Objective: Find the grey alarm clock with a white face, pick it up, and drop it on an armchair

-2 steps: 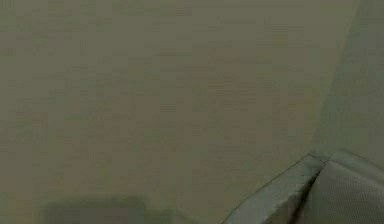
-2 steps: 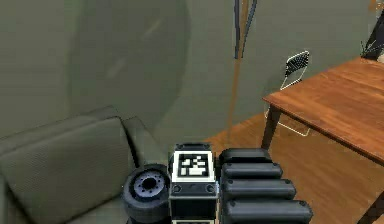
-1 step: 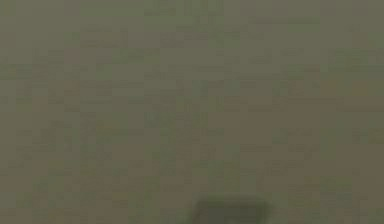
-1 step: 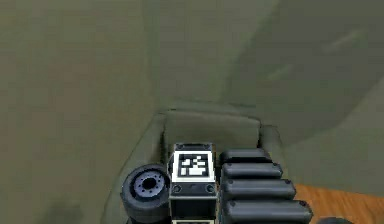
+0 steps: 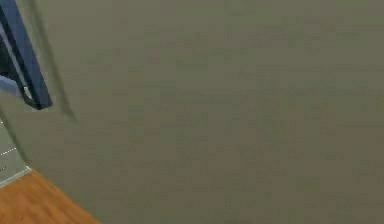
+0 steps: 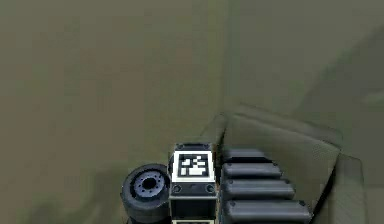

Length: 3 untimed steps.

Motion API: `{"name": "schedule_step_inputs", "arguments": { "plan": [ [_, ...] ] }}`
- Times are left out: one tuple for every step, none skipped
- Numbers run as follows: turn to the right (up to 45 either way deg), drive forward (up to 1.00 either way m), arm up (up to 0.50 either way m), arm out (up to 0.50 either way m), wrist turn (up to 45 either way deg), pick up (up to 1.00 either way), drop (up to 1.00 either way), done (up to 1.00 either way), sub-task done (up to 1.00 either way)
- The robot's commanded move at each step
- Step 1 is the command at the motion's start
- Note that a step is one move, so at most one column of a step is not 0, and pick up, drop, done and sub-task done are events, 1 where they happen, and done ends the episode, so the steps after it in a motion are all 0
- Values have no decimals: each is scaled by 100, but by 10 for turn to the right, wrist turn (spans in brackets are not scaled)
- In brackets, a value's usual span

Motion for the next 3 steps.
{"name": "schedule_step_inputs", "arguments": {
  "plan": [
    [450, 0, 0, 0, 0, 0, 0, 0, 0],
    [120, 0, 0, 0, 0, 0, 0, 0, 0],
    [0, 0, 0, 34, 0, 0, 0, 0, 0]
  ]
}}
